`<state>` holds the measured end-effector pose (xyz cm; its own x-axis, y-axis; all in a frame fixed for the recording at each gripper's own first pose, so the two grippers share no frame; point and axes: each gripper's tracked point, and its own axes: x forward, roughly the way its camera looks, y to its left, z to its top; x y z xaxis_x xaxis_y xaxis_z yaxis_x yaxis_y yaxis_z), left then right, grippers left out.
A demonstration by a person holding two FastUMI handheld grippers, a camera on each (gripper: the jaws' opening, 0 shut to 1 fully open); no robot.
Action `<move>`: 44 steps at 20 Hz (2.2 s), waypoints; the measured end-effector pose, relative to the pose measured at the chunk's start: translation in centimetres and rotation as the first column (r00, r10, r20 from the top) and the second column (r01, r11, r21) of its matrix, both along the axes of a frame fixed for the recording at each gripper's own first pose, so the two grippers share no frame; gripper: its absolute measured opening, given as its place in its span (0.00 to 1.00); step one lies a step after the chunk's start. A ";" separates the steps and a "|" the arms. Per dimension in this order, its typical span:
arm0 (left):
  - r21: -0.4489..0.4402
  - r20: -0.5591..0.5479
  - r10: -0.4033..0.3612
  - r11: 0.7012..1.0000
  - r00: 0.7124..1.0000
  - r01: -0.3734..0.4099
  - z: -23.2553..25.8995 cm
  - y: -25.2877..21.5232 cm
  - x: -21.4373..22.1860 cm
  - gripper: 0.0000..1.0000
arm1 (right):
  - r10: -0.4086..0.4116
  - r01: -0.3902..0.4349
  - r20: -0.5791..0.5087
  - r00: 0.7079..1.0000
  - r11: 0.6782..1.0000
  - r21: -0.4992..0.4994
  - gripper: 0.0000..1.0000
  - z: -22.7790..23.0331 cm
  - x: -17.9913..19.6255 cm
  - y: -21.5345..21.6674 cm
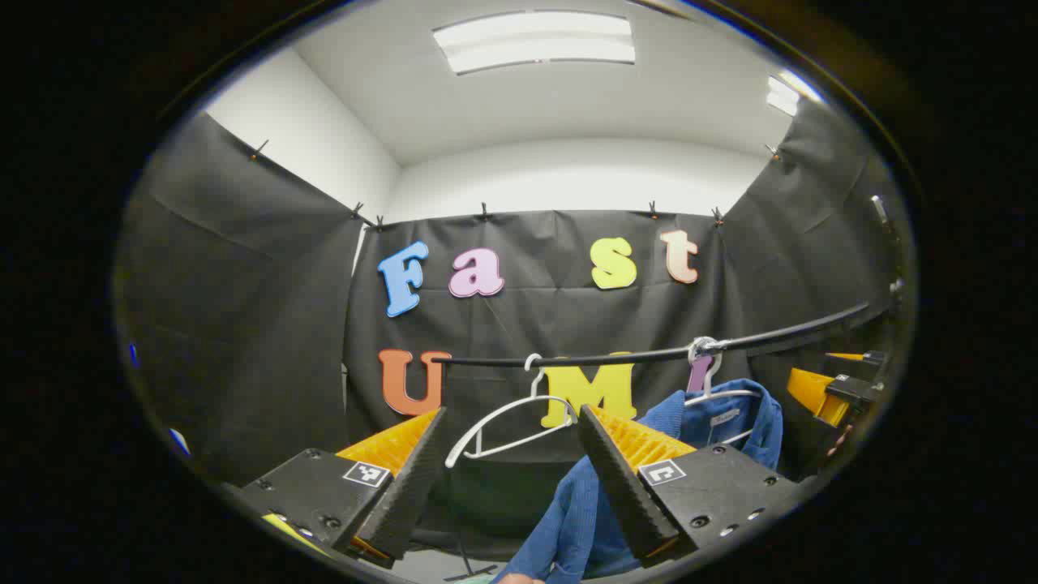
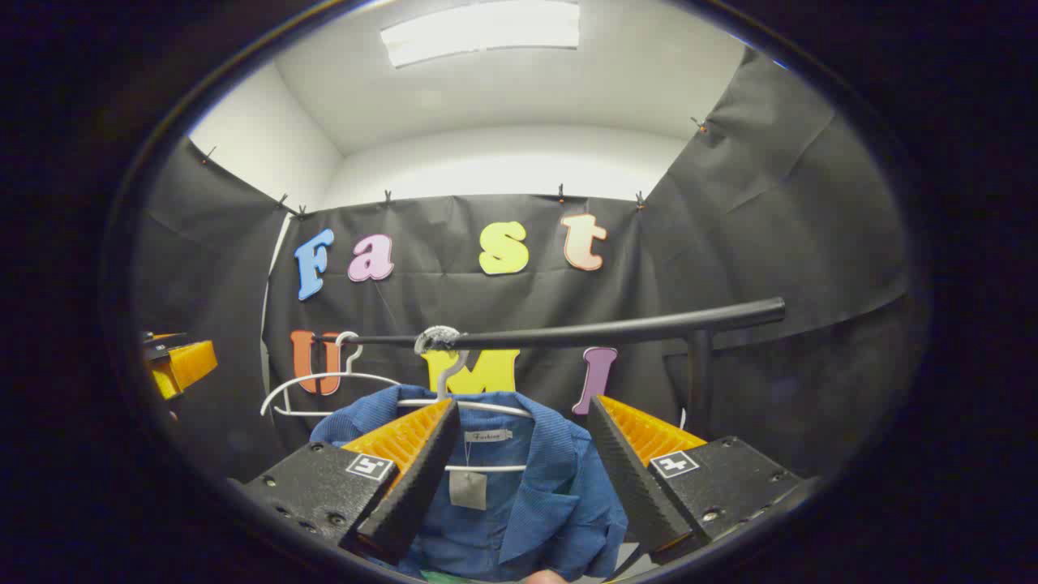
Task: Grasp the clothes on the hanger with both hands and then place them into the laundry hamper below.
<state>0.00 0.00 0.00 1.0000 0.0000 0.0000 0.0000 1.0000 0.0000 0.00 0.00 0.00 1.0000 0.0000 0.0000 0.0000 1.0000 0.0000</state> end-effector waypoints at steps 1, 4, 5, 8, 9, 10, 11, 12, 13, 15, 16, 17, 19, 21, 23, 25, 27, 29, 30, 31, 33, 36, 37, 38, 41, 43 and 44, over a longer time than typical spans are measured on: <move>-0.008 0.005 0.001 1.000 1.000 -0.001 0.2 0.0 0.0 1.00 | 0.001 -0.001 0.014 1.000 1.000 -0.002 0.98 0.6 0.0 0.0; -0.005 0.014 0.023 1.000 1.000 -0.023 0.9 0.6 0.0 1.00 | 0.014 -0.014 0.057 0.998 1.000 -0.003 0.99 2.4 -0.3 0.2; 0.001 0.013 0.026 1.000 1.000 -0.026 0.9 0.8 0.0 1.00 | 0.017 -0.016 0.064 0.998 1.000 -0.005 0.99 2.6 -0.4 0.2; 0.025 0.009 0.027 0.999 1.000 -0.028 0.8 0.8 -0.1 1.00 | 0.006 -0.006 0.058 0.998 1.000 -0.013 1.00 2.4 -0.4 -0.3; 0.029 0.010 0.028 0.999 1.000 -0.028 0.7 0.7 -0.2 1.00 | -0.005 0.005 0.051 0.999 1.000 -0.012 0.97 2.1 -0.4 -0.5; 0.029 0.008 0.028 0.999 1.000 -0.028 0.7 0.6 -0.1 1.00 | -0.017 0.018 0.047 0.999 1.000 -0.009 1.00 2.0 -0.4 -0.9; 0.027 0.006 0.023 0.999 1.000 -0.023 0.7 0.4 -0.1 1.00 | -0.016 0.016 0.039 0.999 1.000 -0.005 1.00 1.8 -0.4 -0.8; 0.027 0.005 0.024 0.999 1.000 -0.024 0.6 0.3 0.0 1.00 | -0.016 0.017 0.032 0.999 1.000 -0.002 1.00 1.6 -0.3 -0.8; 0.027 0.002 0.025 0.999 1.000 -0.025 0.6 0.4 0.0 1.00 | -0.018 0.018 0.027 0.999 1.000 -0.001 1.00 1.5 -0.3 -0.9; 0.018 -0.004 0.026 1.000 1.000 -0.026 0.2 0.3 0.0 1.00 | -0.018 0.018 0.017 1.000 1.000 -0.002 1.00 1.1 -0.1 -0.8; 0.010 -0.006 0.024 1.000 1.000 -0.024 0.1 0.1 0.0 1.00 | -0.015 0.015 0.014 1.000 1.000 -0.003 1.00 0.9 0.0 -0.6; 0.003 -0.012 0.017 1.000 1.000 -0.017 -0.1 -0.2 0.1 1.00 | -0.017 0.017 0.011 1.000 1.000 -0.003 1.00 0.8 0.1 -0.5; -0.008 -0.031 0.000 1.000 1.000 0.000 -1.0 -0.9 0.3 1.00 | -0.031 0.031 -0.014 0.999 1.000 -0.002 1.00 -0.1 0.6 -0.5; -0.018 -0.064 -0.023 1.000 0.998 0.022 -2.2 -2.0 0.5 1.00 | -0.037 0.037 -0.048 0.998 0.999 0.006 1.00 -1.4 1.0 -0.3; -0.042 -0.098 -0.060 0.998 0.993 0.057 -3.6 -3.7 0.9 1.00 | -0.046 0.046 -0.072 0.996 0.999 0.007 1.00 -2.4 1.4 -0.4; -0.064 -0.131 -0.107 0.993 0.986 0.099 -5.0 -5.8 1.4 0.96 | -0.065 0.064 -0.092 0.994 0.998 -0.005 1.00 -3.6 1.7 -0.9; -0.080 -0.142 -0.153 0.987 0.978 0.143 -5.6 -7.5 2.0 1.00 | -0.081 0.079 -0.114 0.990 0.997 -0.018 0.99 -4.9 2.1 -1.4; -0.091 -0.152 -0.198 0.978 0.968 0.186 -6.2 -9.5 2.5 1.00 | -0.093 0.090 -0.141 0.986 0.996 -0.024 1.00 -6.2 2.6 -1.8; -0.096 -0.155 -0.220 0.974 0.963 0.207 -6.5 -10.5 2.8 1.00 | -0.097 0.095 -0.155 0.983 0.995 -0.022 0.99 -6.8 2.9 -1.9; -0.100 -0.162 -0.240 0.969 0.957 0.226 -6.9 -11.5 3.1 1.00 | -0.103 0.101 -0.166 0.981 0.995 -0.019 0.97 -7.4 3.2 -2.1; -0.111 -0.177 -0.269 0.961 0.947 0.253 -7.9 -13.3 3.8 1.00 | -0.111 0.110 -0.187 0.976 0.994 -0.016 1.00 -8.4 3.9 -2.4; -0.122 -0.203 -0.300 0.952 0.932 0.280 -9.5 -15.6 4.7 1.00 | -0.122 0.121 -0.211 0.970 0.993 -0.015 1.00 -9.8 4.6 -3.0; -0.115 -0.212 -0.295 0.954 0.932 0.276 -10.1 -16.0 5.2 1.00 | -0.127 0.126 -0.214 0.968 0.992 -0.017 1.00 -10.1 4.9 -3.2; -0.106 -0.223 -0.283 0.958 0.933 0.265 -10.9 -16.3 5.7 0.96 | -0.131 0.130 -0.217 0.967 0.991 -0.021 0.98 -10.4 5.1 -3.5; -0.066 -0.249 -0.232 0.973 0.940 0.223 -13.0 -16.8 7.1 0.96 | -0.136 0.134 -0.225 0.965 0.991 -0.025 1.00 -11.2 5.6 -4.1; -0.033 -0.255 -0.194 0.981 0.947 0.192 -13.6 -16.6 7.8 1.00 | -0.136 0.133 -0.233 0.963 0.991 -0.028 1.00 -11.8 6.2 -4.4; -0.018 -0.255 -0.175 0.984 0.951 0.177 -13.9 -16.6 8.1 1.00 | -0.137 0.135 -0.238 0.962 0.990 -0.025 1.00 -12.0 6.5 -4.5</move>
